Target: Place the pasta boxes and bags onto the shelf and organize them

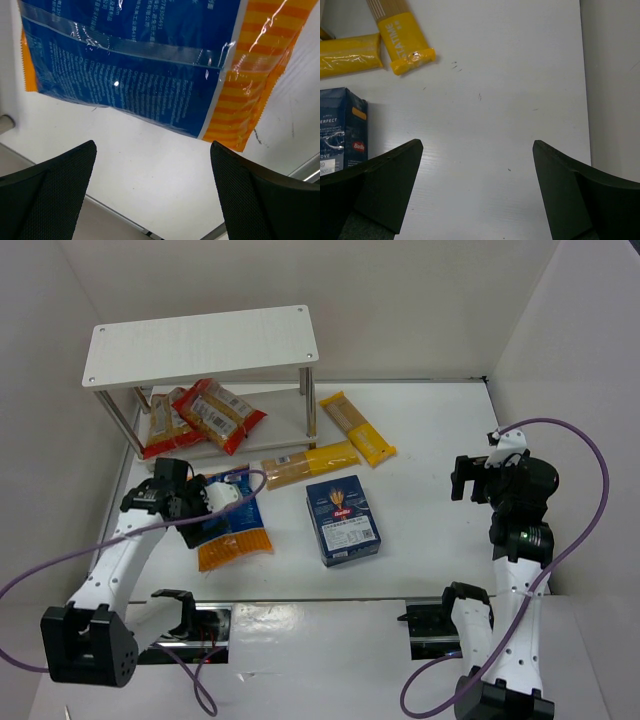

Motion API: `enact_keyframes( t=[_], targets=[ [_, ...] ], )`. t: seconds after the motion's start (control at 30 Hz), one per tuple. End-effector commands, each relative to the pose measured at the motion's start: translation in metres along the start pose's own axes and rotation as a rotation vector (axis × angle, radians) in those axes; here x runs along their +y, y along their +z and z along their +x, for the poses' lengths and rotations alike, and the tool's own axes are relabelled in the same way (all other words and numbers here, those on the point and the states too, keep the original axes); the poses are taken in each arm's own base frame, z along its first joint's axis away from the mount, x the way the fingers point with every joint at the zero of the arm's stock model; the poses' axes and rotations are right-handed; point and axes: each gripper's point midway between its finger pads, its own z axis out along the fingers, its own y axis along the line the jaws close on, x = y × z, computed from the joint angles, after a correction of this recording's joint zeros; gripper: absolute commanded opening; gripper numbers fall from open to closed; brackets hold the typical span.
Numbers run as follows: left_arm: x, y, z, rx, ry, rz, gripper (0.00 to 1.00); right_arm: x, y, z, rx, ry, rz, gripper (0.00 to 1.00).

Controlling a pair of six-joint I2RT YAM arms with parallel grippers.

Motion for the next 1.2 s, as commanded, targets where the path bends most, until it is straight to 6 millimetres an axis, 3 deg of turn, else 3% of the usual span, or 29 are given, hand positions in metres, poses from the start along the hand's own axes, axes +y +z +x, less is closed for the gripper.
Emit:
enact_keyframes(
  t=[0.0,0.1,0.63,1.17],
  targets=[
    [0.001,-0.013,-0.012,-0.092,0.225,-0.067,1.00,-0.005,0.001,-0.005,-0.022,-0.003,0.018,0.99],
    [-0.010,-0.022,-0.019,-0.164,0.295,-0.080,1.00,-0.005,0.001,-0.005,-0.022,-0.003,0.018,0.99],
    [-0.045,-0.002,-0.040,-0.291,0.533,0.085,1.00,-0.010,0.005,-0.004,-0.011,0.003,0.034,0.99],
    [-0.047,0.036,-0.038,-0.239,0.636,0.101,1.00,-0.012,0.009,-0.002,-0.001,0.015,0.041,0.99]
  ],
)
